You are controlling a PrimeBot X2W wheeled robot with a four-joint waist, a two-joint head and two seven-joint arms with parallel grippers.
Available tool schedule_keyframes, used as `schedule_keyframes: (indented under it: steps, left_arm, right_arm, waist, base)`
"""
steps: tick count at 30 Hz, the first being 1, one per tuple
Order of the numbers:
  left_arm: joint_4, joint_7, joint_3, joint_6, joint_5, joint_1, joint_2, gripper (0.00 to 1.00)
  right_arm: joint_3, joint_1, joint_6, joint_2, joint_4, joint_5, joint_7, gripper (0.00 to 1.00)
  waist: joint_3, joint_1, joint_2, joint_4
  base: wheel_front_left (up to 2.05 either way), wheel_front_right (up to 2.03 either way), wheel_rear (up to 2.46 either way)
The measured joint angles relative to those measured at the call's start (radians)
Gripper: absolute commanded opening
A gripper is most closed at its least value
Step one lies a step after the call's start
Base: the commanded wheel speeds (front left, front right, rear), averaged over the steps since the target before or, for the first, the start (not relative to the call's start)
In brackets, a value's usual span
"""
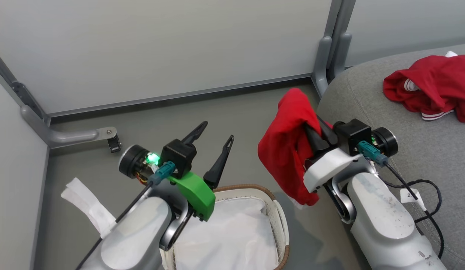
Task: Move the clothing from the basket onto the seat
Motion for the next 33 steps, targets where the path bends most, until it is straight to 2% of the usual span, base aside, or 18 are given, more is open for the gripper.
schedule_keyframes:
  steps: [8,16,23,33]
  left_arm:
    - [0.016,-0.057,-0.018,0.013,-0.023,0.071,-0.037,1.0]
    - [0.033,-0.09,-0.044,0.02,-0.029,0.089,-0.092,1.0]
    - [0.054,-0.099,-0.076,0.011,-0.022,0.089,-0.115,1.0]
    - [0.077,-0.098,-0.097,0.003,-0.015,0.076,-0.121,1.0]
  right_arm:
    - [-0.144,0.057,0.0,0.0,-0.058,-0.071,0.0,0.0]
    - [-0.203,0.079,0.0,-0.001,-0.113,-0.119,0.0,0.0]
    - [-0.241,0.119,0.0,-0.008,-0.18,-0.135,0.0,0.0]
    - [-0.306,0.189,0.0,-0.015,-0.244,-0.13,0.0,0.0]
  waist:
    - [0.016,0.0,0.0,-0.023]
    - [0.029,0.0,0.0,-0.068]
    - [0.047,0.0,0.0,-0.144]
    - [0.086,0.0,0.0,-0.289]
  base:
    - [0.0,0.0,0.0]
    - [0.0,0.0,0.0]
    - [0.0,0.0,0.0]
    - [0.0,0.0,0.0]
